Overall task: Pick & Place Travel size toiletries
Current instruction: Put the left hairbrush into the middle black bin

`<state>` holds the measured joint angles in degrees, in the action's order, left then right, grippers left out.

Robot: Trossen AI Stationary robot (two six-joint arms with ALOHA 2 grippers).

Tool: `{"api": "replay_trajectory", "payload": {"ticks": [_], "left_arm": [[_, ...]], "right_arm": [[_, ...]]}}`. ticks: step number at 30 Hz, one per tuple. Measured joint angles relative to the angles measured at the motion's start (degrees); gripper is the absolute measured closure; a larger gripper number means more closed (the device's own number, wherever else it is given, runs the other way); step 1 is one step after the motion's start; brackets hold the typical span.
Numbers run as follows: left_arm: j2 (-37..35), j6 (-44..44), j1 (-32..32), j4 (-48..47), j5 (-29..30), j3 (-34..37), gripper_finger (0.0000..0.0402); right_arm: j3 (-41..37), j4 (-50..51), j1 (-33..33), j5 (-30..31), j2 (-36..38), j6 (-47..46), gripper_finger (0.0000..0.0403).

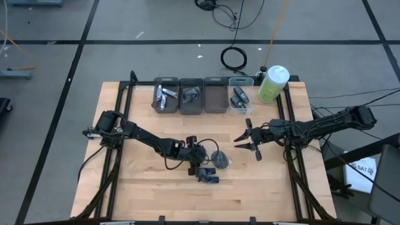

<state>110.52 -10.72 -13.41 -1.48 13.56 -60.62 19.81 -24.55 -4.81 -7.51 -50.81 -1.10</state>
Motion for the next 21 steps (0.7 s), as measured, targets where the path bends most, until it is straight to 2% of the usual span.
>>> {"api": "replay_trajectory", "payload": {"ticks": [9,21], "left_arm": [[0.0,-3.4,0.3,0.0,-0.1,0.0,0.0307],[0.0,-3.0,0.3,0.0,-0.1,0.0,0.0367]], "right_arm": [[0.0,0.0,0.0,0.0,0.0,0.0,0.0308],[0.0,0.0,0.0,0.0,0.0,0.0,0.0308]]}}
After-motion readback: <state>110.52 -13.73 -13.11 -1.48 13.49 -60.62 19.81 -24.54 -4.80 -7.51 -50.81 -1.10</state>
